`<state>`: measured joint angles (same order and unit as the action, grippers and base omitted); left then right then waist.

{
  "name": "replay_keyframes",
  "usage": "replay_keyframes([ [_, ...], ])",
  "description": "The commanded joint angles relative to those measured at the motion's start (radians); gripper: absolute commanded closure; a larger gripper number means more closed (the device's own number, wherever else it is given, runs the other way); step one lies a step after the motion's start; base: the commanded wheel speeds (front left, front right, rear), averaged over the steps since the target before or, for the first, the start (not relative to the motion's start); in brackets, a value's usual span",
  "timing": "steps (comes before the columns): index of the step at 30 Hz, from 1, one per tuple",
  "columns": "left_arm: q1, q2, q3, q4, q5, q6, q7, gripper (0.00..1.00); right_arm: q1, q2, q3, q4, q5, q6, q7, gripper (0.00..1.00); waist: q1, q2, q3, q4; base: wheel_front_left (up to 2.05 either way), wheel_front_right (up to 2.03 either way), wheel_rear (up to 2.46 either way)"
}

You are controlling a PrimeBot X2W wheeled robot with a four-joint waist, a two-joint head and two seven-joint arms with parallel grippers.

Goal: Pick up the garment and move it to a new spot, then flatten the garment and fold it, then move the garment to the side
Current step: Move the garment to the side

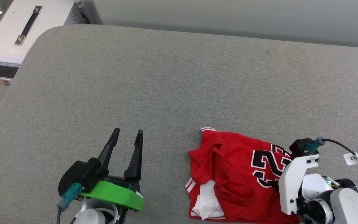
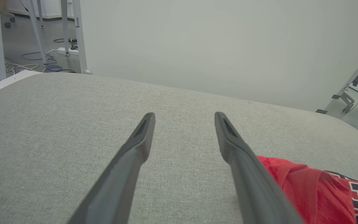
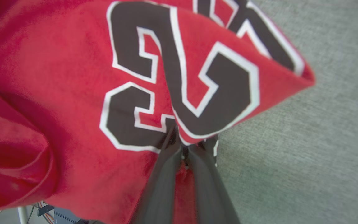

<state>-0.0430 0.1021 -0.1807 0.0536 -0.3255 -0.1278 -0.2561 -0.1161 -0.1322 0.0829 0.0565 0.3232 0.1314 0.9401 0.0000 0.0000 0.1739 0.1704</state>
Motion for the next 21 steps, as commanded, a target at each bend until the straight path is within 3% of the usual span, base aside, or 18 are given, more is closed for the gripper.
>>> replay_keyframes([
  [1,-0.003,0.003,0.003,0.001,0.007,-0.003,-0.006,0.0,-0.014,-0.014,0.022,0.012,0.0,-0.001,-0.021,1.0,0.0,0.0,-0.017,-0.018,0.0,0.0,0.0],
  [8,0.005,0.015,-0.002,-0.008,0.003,-0.003,-0.006,0.0,-0.052,-0.132,0.111,-0.039,-0.015,-0.001,-0.105,1.0,0.0,0.0,-0.035,-0.083,0.0,0.0,0.0],
  [21,-0.061,0.049,-0.085,-0.043,0.014,-0.003,-0.006,0.0,-0.167,-0.54,0.27,-0.124,-0.036,-0.001,-0.185,1.0,0.0,0.0,0.076,-0.282,0.0,0.0,0.0],
])
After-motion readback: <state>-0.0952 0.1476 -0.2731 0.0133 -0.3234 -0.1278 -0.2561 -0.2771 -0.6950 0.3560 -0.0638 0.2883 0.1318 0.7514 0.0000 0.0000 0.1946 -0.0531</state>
